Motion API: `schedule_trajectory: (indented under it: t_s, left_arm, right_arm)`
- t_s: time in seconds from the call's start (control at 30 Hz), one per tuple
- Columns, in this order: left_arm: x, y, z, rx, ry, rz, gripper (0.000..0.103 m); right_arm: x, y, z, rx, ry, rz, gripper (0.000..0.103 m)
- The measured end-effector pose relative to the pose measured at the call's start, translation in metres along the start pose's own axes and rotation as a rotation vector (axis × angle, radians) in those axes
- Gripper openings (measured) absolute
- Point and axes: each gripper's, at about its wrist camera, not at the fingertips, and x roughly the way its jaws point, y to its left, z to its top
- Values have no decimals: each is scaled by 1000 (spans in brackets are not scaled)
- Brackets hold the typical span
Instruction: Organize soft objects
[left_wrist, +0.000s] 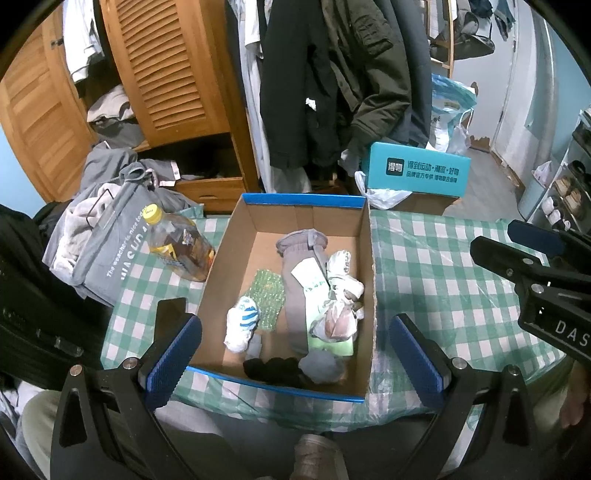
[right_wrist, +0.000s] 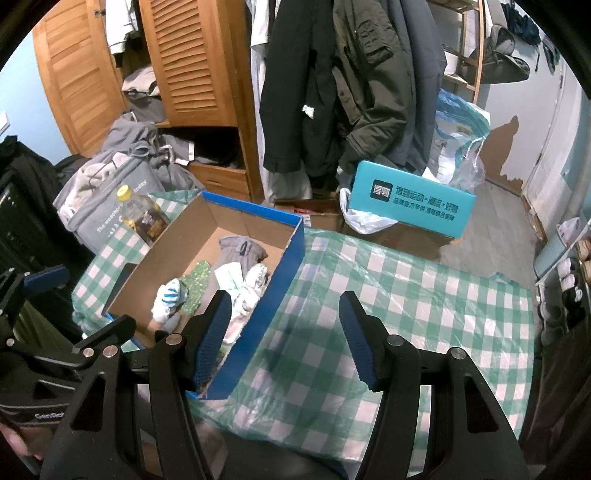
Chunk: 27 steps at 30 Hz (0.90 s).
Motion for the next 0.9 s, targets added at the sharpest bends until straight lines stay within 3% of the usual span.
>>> schedule_trajectory:
  t_s: [0.9]
  left_arm:
    - [2, -8, 1, 21, -8, -8, 102]
  right_arm:
    - [1, 0, 0, 1, 1, -1, 60]
